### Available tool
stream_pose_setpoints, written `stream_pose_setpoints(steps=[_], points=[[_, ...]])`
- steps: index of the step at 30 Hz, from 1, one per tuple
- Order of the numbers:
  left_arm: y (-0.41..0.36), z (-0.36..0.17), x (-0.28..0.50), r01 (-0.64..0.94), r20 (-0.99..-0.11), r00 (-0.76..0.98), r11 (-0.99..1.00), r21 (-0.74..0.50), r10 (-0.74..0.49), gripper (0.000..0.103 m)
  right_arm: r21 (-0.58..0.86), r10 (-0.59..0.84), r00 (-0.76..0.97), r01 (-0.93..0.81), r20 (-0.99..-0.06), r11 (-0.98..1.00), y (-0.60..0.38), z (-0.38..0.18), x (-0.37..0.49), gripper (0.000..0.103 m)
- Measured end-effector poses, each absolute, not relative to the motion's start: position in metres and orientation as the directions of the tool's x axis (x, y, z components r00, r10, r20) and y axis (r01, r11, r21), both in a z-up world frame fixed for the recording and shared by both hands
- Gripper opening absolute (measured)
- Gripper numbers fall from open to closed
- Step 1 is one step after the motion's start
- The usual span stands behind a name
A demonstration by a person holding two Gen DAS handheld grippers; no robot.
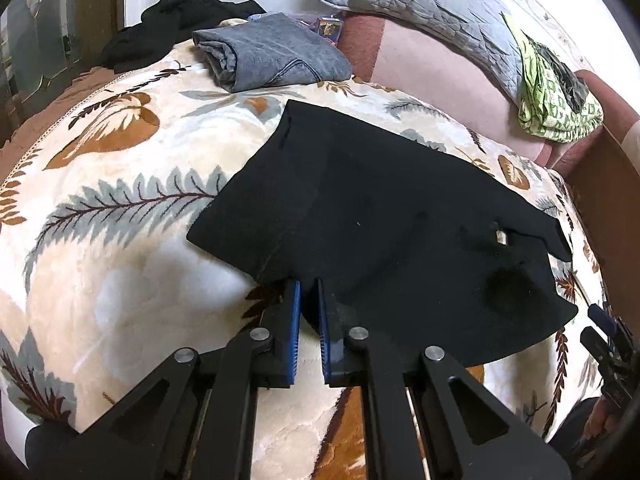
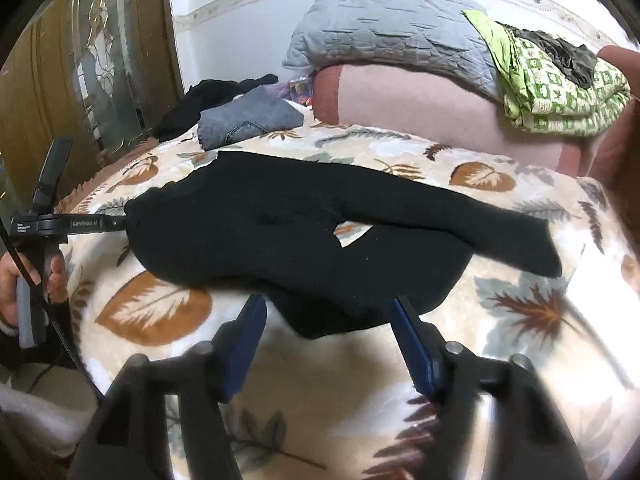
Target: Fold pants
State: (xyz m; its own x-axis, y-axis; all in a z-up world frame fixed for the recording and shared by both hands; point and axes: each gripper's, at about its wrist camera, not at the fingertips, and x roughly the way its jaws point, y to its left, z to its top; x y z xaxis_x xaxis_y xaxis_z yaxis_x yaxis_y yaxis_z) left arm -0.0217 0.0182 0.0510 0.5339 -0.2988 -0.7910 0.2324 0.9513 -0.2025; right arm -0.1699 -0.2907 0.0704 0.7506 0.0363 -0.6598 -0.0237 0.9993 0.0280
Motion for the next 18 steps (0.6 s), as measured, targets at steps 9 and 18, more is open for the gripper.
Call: stream_pose_setpoints(steps=[9,18], points=[[0.035,0.044,-0.022,0.209,-0.772,0.501,0.921,-0.33,-0.39,0.067,-0.014,0.039,0.696,-0.07,-0.717,0.997,-0.292,0.041,-0.134,0.031],[0.017,0.03,-0.012,0.203,-0.808,0.484,0.941,-0.271,-0.337,0.071,0.042,0.108,0.673,-0.114,-0.732,0.993,-0.283,0.05,-0.166,0.004]])
